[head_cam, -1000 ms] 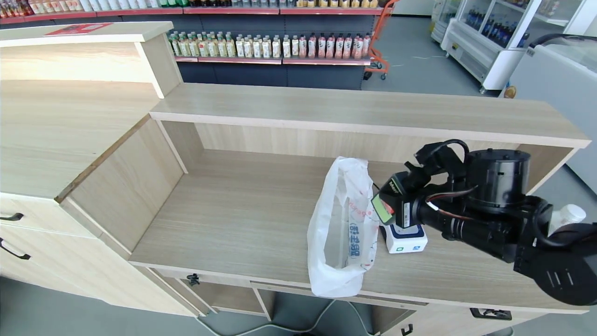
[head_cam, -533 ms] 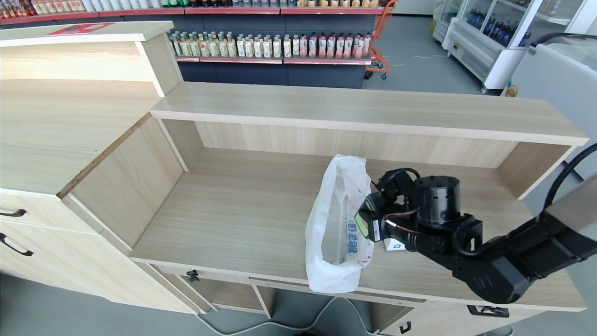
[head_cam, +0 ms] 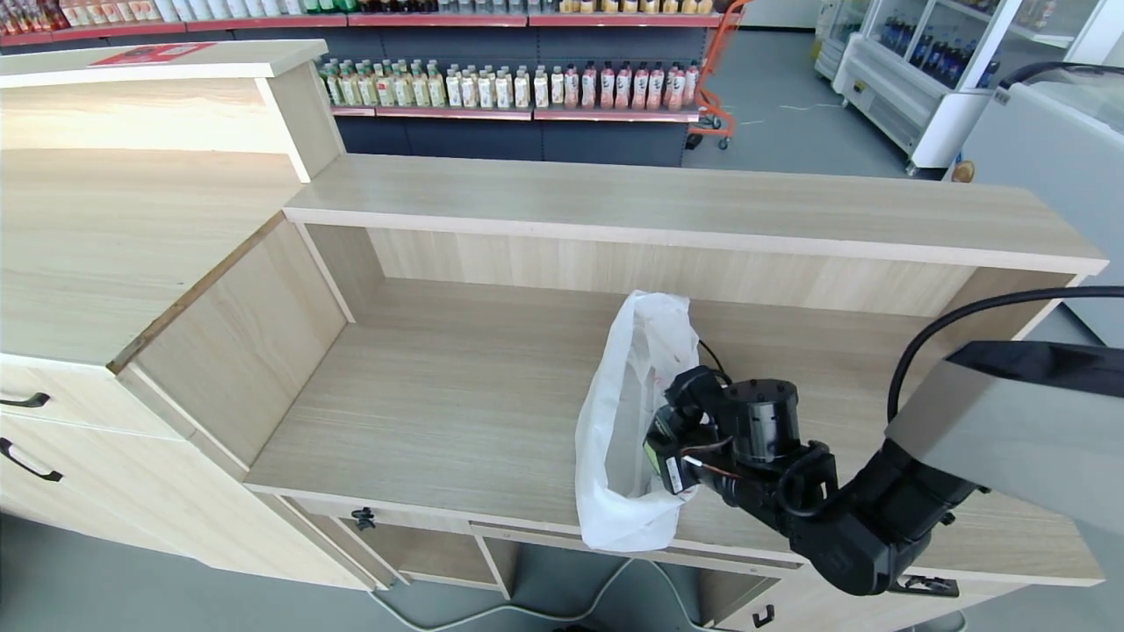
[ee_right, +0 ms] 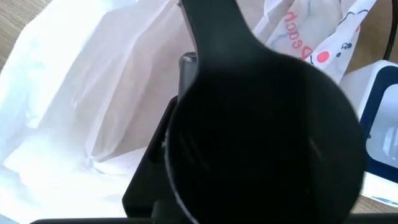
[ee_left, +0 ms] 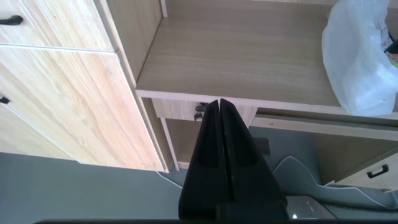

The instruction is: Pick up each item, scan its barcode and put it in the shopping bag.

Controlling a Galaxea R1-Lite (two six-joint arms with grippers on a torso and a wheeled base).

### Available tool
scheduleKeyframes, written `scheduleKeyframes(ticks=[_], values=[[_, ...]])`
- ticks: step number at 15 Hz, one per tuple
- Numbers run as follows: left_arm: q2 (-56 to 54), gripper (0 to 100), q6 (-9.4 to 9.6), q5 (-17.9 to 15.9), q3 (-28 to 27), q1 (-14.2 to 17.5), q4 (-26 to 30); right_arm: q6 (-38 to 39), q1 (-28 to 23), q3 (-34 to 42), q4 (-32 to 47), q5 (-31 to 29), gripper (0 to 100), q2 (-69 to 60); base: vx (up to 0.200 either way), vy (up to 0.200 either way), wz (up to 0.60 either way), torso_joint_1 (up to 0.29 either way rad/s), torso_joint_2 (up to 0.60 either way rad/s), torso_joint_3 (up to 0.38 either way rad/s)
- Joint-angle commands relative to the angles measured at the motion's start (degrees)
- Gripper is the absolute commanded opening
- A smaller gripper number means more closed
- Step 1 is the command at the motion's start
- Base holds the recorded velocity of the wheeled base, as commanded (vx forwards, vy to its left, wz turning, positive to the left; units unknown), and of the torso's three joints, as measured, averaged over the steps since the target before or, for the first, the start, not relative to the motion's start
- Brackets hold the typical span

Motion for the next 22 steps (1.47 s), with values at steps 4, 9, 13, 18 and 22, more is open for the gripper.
scheduleKeyframes(ticks=[4,9,13,18,22], values=[[-0.02,0,0.0,0.0,0.01,0.0,0.02,-0.57,0.14,-2.41,-1.16,0.05,0,5.84,0.0,0.0,0.0,0.0,0.0,0.0],[-0.02,0,0.0,0.0,0.01,0.0,0.02,-0.48,0.14,-4.52,-5.12,0.14,0,9.8,0.0,0.0,0.0,0.0,0.0,0.0],[0.06,0,0.0,0.0,0.01,0.0,0.02,-0.48,-0.3,-4.61,-5.2,0.14,0,10.15,0.0,0.0,0.0,0.0,0.0,0.0],[0.06,0,0.0,0.0,0.01,0.0,0.02,-0.04,-0.57,-5.22,-5.38,0.4,100,9.8,0.0,0.0,0.0,0.0,0.0,0.0],[0.06,0,0.0,0.0,0.01,0.0,0.02,1.54,-2.06,-6.71,-5.03,0.67,100,5.05,0.0,0.0,0.0,0.0,0.0,0.0]])
